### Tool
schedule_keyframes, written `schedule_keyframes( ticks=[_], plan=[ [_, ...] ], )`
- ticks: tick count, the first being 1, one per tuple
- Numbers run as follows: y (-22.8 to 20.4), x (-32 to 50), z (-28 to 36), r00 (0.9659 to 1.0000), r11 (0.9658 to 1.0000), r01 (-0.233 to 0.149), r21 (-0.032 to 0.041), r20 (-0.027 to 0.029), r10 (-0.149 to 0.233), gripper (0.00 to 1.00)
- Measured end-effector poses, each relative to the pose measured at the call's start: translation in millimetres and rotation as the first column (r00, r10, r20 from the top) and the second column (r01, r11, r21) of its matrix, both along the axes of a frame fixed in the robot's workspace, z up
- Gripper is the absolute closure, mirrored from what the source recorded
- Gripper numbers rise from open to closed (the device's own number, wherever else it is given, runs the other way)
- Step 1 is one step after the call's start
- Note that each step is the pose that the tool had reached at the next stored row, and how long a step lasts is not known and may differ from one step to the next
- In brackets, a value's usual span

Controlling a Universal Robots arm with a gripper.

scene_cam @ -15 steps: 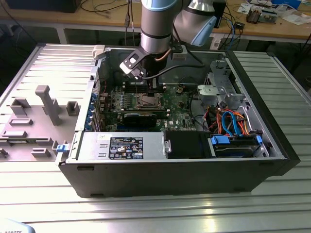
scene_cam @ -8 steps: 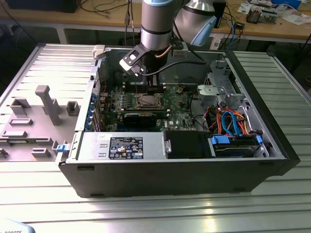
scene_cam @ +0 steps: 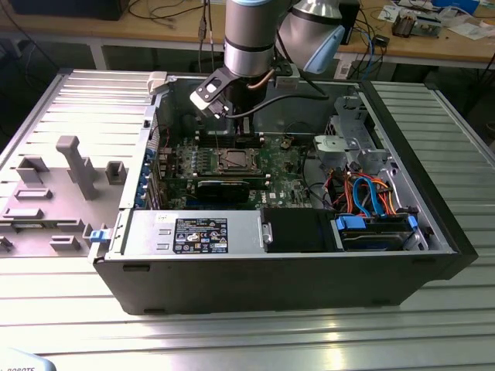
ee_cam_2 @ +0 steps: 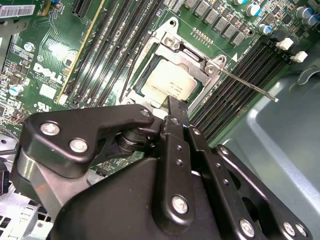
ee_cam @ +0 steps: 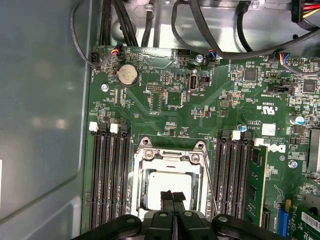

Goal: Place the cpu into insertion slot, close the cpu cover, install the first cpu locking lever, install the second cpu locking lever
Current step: 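Install the first cpu locking lever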

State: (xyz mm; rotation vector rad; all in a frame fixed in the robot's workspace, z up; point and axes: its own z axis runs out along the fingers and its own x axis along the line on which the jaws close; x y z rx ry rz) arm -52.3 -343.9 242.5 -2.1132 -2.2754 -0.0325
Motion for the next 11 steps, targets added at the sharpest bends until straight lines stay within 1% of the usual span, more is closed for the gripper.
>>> schedule_keyframes(
  ticks=[2, 9, 11],
  plan=[
    [0.0, 0.0, 0.0, 1.0000, 1.0000, 0.000, 0.0001, 0.0000, 0.000, 0.89],
    [0.0, 0.0, 5.0, 1.0000, 1.0000, 0.000, 0.0000, -0.0001, 0.000, 0.89],
    [0.1, 0.1, 5.2, 1.0000, 1.0000, 0.000, 0.0005, 0.0001, 0.000, 0.89]
  ],
)
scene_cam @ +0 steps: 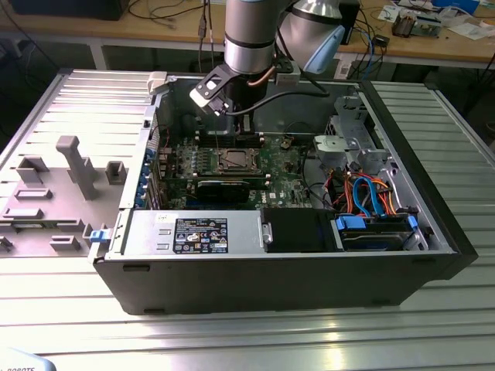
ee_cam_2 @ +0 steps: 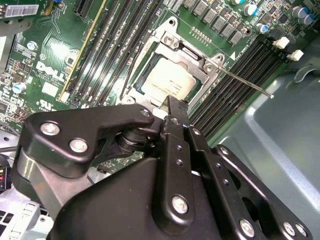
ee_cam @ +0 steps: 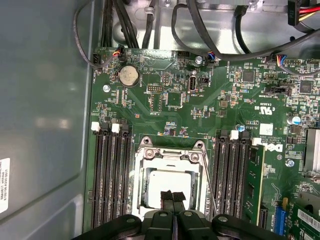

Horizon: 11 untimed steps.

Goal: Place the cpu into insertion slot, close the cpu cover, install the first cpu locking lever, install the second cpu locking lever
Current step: 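Install the first cpu locking lever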

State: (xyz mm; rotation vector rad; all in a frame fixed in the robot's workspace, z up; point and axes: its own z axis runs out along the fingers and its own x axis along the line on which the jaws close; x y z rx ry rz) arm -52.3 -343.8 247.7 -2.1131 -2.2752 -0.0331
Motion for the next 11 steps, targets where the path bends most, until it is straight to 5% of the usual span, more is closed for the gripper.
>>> schedule_keyframes(
  ticks=[11],
  plan=[
    [0.0, 0.0, 6.5, 1.0000, 1.0000, 0.000, 0.0007, -0.0002, 0.000, 0.89]
  ],
)
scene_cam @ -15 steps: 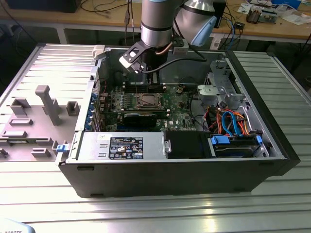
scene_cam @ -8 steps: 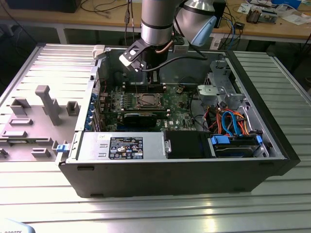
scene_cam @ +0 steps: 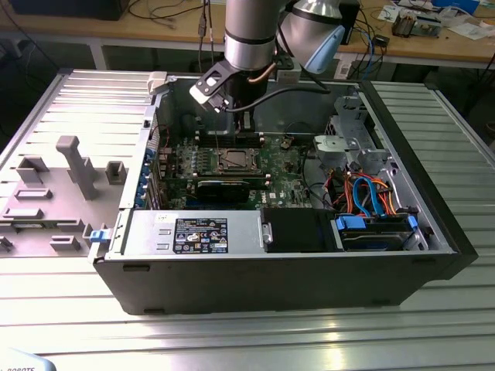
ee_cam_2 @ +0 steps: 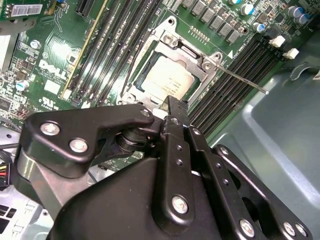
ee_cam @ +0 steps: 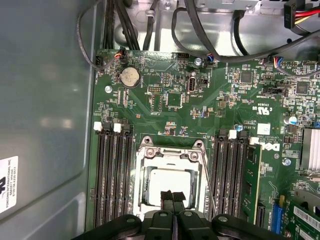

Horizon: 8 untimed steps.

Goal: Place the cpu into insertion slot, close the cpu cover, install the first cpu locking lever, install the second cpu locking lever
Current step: 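Install the first cpu locking lever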

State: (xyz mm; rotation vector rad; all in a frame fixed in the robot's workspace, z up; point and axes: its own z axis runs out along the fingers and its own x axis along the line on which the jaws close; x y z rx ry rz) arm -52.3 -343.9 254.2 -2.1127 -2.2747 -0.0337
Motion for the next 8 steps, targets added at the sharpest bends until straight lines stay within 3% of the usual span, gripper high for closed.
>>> schedule_keyframes(
  ticks=[8],
  plan=[
    [0.0, 0.0, 3.5, 1.0000, 1.0000, 0.000, 0.0000, 0.0000, 0.000, 0.89]
  ],
)
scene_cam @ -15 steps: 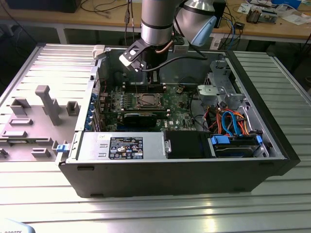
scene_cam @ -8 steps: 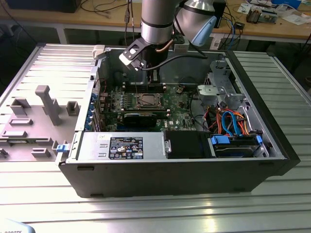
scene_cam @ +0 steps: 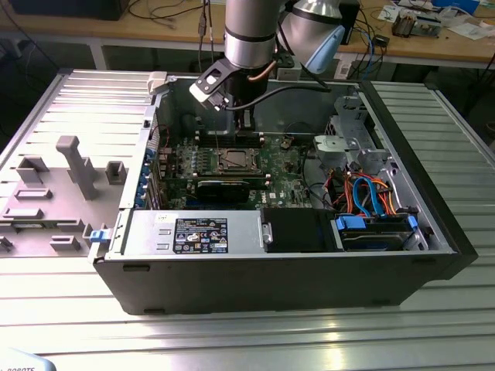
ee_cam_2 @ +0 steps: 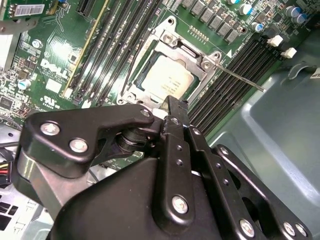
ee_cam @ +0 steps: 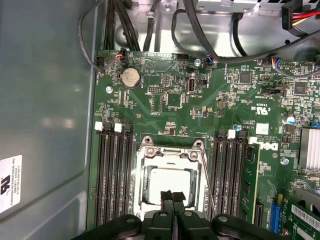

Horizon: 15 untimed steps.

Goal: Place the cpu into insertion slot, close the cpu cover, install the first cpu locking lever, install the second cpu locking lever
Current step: 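Install the first cpu locking lever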

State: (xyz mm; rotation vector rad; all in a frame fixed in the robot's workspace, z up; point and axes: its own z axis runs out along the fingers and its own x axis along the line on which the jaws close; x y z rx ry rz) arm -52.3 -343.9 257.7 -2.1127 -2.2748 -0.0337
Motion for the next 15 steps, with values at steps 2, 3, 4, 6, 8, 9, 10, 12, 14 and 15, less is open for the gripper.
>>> schedule_keyframes(
  ticks=[2, 3, 4, 6, 8, 9, 10, 12, 14, 15],
  plan=[
    [0.0, 0.0, 0.1, 1.0000, 1.0000, 0.000, 0.0002, 0.0001, 0.000, 0.89],
    [0.0, 0.0, 0.1, 1.0000, 1.0000, 0.000, 0.0002, 0.0001, 0.000, 0.89],
    [0.0, 0.0, 0.2, 1.0000, 1.0000, 0.000, 0.0000, 0.0000, 0.000, 0.89],
    [0.0, 0.0, 0.2, 1.0000, 1.0000, 0.000, 0.0000, 0.0000, 0.000, 0.89],
    [-0.1, 0.0, 1.1, 1.0000, 1.0000, 0.000, -0.0003, -0.0002, 0.000, 0.89],
    [0.0, 0.0, 1.6, 1.0000, 1.0000, 0.000, -0.0002, -0.0001, 0.000, 0.89],
    [0.0, 0.0, 2.2, 1.0000, 1.0000, 0.000, 0.0000, 0.0000, 0.000, 0.89],
    [0.0, 0.0, 3.1, 1.0000, 1.0000, 0.000, 0.0000, 0.0000, 0.000, 0.89],
    [0.0, 0.0, 4.0, 1.0000, 1.0000, 0.000, 0.0000, -0.0001, 0.000, 0.89],
    [0.0, 0.0, 4.4, 1.0000, 1.0000, 0.000, 0.0003, 0.0002, 0.000, 0.89]
  ],
)
